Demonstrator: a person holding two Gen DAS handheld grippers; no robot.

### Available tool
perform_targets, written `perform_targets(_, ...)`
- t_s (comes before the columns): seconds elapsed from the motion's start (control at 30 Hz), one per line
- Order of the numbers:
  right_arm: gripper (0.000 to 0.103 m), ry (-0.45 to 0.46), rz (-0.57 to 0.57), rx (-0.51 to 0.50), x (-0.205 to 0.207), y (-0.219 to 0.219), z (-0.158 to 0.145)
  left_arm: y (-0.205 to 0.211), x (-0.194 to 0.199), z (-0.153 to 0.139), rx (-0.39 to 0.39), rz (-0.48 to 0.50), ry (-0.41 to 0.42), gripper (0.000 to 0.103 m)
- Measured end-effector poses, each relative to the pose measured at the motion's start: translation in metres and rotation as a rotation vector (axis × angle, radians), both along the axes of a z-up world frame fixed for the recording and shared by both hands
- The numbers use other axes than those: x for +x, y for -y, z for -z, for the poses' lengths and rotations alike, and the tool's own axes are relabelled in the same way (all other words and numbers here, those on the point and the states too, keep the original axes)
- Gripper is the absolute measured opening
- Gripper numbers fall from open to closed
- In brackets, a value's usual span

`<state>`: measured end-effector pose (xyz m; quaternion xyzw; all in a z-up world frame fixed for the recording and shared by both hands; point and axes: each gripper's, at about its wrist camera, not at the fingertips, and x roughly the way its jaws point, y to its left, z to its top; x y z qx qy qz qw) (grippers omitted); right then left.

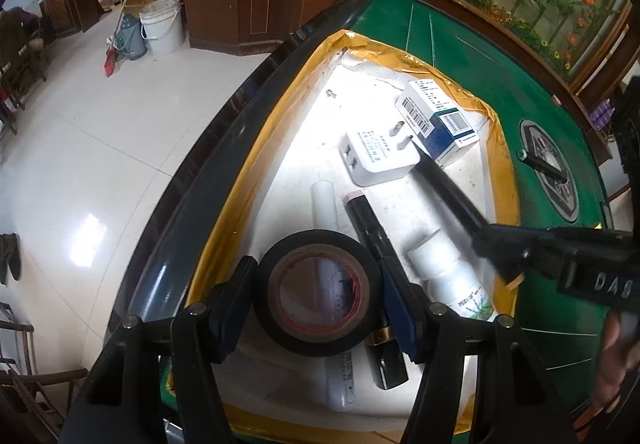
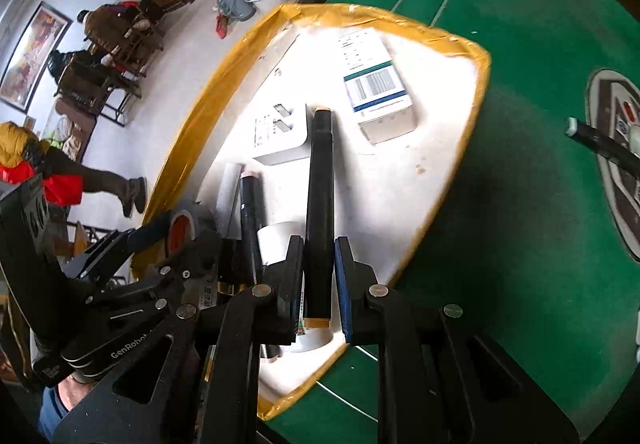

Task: Organize rigid objects
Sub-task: 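Carry tape roll and marker into the yellow-rimmed tray and open both grippers, then move both grippers back over the remaining items on the table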

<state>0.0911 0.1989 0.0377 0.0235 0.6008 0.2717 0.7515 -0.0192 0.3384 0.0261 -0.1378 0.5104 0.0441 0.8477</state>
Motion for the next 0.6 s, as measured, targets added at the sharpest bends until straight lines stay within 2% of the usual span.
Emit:
perform_targets(0.1,0.016,0.037,-0.032,-0.012,-0.006,-0.001,-0.004,0.0,0.001,0.0,-0.046,0.003,-0.003,0.066)
perform_targets(0.23,0.018,0.058,-0.035,0.024,-0.012,0.012,-0.016,0.005,0.003,-0.013,-0.062,0.006,0.046,0.08)
perform_targets(0.33,0.018,0.071,-0.019,0.048,-0.016,0.029,-0.025,0.013,0.006,-0.022,-0.057,0.016,0.067,0.08)
perform_targets(0.43,0.018,0.078,0.038,0.091,-0.017,0.061,-0.035,0.027,0.007,-0.033,-0.057,0.046,0.089,0.08)
perform_targets(0.5,0.018,0.109,0.122,0.086,-0.015,0.097,-0.043,0.039,0.007,-0.042,-0.055,0.073,0.108,0.08)
perform_targets(0.6,0.017,0.197,0.28,0.01,-0.005,0.163,-0.054,0.052,0.006,-0.05,-0.051,0.106,0.122,0.08)
